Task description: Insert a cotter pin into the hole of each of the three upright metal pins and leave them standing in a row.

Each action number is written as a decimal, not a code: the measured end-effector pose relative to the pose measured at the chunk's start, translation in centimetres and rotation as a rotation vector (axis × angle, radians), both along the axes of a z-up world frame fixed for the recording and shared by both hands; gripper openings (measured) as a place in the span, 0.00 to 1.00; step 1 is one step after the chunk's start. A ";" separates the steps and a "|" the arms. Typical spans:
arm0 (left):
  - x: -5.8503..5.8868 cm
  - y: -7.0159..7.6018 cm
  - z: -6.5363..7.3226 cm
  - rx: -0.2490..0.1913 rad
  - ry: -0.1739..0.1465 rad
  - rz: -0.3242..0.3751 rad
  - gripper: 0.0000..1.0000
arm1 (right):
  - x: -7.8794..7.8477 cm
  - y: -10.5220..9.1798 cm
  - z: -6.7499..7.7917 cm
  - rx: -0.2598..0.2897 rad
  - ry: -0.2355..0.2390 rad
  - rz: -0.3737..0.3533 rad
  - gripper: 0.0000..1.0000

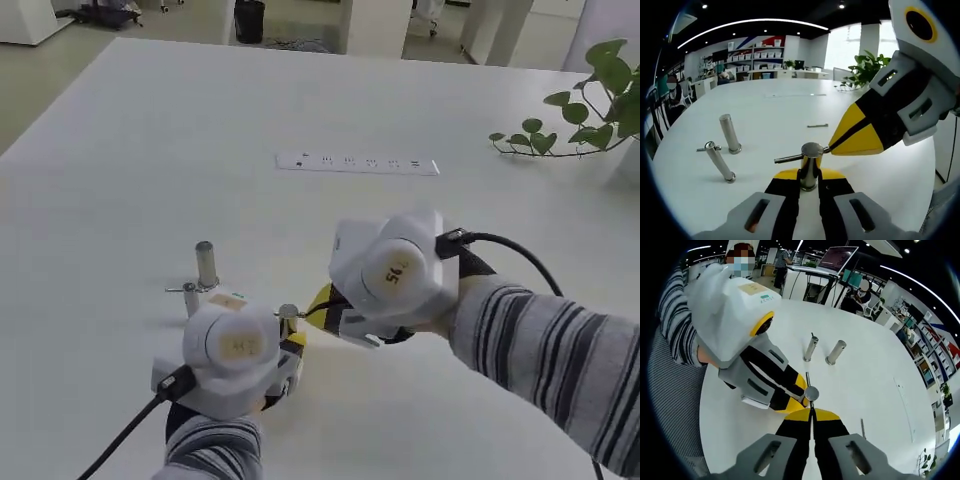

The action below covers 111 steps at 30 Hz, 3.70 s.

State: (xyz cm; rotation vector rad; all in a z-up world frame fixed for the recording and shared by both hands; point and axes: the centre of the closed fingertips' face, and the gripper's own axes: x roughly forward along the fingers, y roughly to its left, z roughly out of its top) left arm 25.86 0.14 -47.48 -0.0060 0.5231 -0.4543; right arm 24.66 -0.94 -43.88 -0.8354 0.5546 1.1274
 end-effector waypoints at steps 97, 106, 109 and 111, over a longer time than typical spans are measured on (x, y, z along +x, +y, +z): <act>-4.0 7.2 4.1 0.029 -0.051 -0.045 0.99 | 3.6 3.5 -0.8 0.192 0.260 -0.069 0.09; -4.0 7.2 4.1 0.053 -0.052 -0.048 0.99 | 3.5 3.4 -0.4 0.176 0.217 -0.038 0.18; -3.9 7.2 4.3 0.047 -0.058 -0.044 0.99 | 3.5 3.8 0.4 0.202 0.220 -0.038 0.21; -3.9 7.2 4.4 0.040 -0.058 -0.040 0.99 | 4.0 4.3 1.0 0.237 0.217 -0.057 0.23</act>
